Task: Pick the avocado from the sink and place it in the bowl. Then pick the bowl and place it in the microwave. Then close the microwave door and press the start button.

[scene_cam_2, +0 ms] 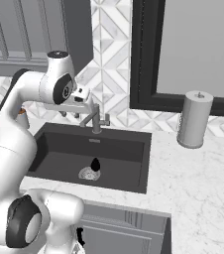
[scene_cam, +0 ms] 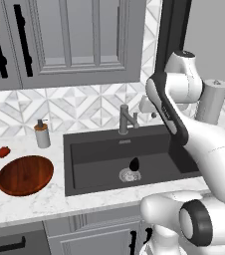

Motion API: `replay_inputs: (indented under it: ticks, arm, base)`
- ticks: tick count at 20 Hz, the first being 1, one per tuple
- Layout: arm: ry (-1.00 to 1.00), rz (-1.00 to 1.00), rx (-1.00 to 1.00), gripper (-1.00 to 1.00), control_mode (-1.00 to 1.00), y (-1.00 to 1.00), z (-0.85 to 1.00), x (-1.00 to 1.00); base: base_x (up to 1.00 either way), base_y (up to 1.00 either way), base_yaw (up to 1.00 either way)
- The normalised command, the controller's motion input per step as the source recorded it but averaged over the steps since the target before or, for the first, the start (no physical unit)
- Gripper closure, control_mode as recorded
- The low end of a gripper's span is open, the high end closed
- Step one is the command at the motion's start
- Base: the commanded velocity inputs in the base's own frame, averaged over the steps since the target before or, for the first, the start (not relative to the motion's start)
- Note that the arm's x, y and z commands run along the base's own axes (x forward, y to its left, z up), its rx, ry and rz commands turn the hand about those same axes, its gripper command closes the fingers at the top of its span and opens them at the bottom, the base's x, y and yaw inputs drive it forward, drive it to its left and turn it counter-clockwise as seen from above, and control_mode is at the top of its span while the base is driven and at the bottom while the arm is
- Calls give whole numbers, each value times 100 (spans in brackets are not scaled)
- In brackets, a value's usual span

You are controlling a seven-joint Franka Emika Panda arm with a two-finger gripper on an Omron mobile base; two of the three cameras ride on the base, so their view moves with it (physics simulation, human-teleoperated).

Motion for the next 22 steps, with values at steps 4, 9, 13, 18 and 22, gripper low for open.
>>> replay_inputs:
  ticks: [4,9,13,18,22]
  arm:
    - [-10,0,0,-100,-100,0,0,-28]
    - [-11,0,0,-100,-100,0,-8,-84]
    - [0,0,0,-100,-100,0,-17,-75]
    - [0,3,0,-100,-100,-14,-22,-13]
    - [1,22,2,-100,-100,-39,-17,3]
  base:
    - [0,0,0]
    - [0,0,0]
    - [0,0,0]
    - [0,0,0]
    - [0,0,0]
